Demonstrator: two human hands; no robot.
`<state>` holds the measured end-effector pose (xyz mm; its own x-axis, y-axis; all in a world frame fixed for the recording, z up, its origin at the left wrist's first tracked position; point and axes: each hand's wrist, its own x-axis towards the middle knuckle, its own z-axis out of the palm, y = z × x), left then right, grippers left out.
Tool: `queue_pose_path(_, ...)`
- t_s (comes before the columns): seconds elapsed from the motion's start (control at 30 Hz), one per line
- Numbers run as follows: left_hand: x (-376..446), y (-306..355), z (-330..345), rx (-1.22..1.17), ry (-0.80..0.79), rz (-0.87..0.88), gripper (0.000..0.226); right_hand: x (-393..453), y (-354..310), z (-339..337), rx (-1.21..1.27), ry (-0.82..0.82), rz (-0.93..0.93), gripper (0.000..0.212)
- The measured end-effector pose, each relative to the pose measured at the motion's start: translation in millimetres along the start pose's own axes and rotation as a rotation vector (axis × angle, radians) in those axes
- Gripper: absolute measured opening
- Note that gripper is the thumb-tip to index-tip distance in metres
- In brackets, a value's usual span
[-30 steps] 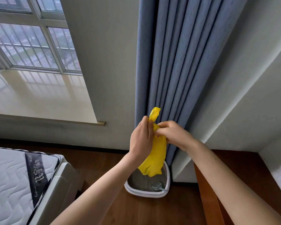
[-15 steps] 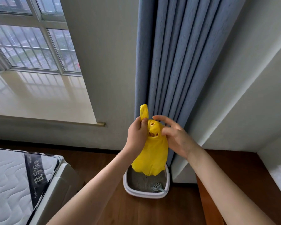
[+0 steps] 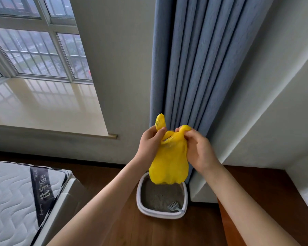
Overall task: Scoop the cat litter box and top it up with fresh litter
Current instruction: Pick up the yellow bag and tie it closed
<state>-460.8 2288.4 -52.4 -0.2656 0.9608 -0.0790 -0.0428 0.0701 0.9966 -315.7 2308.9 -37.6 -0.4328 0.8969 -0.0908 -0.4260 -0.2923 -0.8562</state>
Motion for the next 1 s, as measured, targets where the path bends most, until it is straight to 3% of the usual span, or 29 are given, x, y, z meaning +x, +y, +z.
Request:
queue_pose_path(0.07,2,-1,5,0.027,0.010,0.070,0.029,1,3,1,0.337,0.070,0.089,0.022)
queue_pose_path(0.17,4,-1,8,0.032,0.033,0.114,0.030,5,7,2,0.530,0.046,0.130,0.025)
queue_pose_path(0.23,6,-5,5,0.026,0.022,0.106,0.030,6,5,2,0.306,0.098,0.085,0.024)
queue_pose_path(0.33,8,-9,2,0.046,-0.013,0.090,0.037,10,6,1,-0.403,0.197,-0.247,0.023)
queue_pose_path(0.37,9,-10,2,0.055,-0.002,0.087,0.039,13,7,1,-0.418,0.192,-0.296,0.025)
queue_pose_path(0.47,16,-9,0,0.045,0.102,0.070,0.040,18,3,2,-0.155,0.239,-0.338,0.028)
queue_pose_path(0.6,27,-8,-11,-0.031,0.213,0.017,0.026,21,-7,-4,0.018,0.311,-0.332,0.030)
queue_pose_path(0.7,28,-7,-10,-0.055,0.198,0.017,0.027,16,-5,-7,-0.331,0.285,-0.295,0.029)
queue_pose_path(0.83,27,-5,-1,-0.036,0.176,0.065,0.033,8,3,1,-0.814,0.107,-0.185,0.039)
queue_pose_path(0.93,26,-9,1,-0.005,0.160,0.072,0.037,13,7,4,-1.288,0.125,-0.298,0.028)
queue_pose_path(1.0,24,-13,0,0.015,0.155,0.057,0.036,16,9,0,-1.376,0.120,-0.334,0.025)
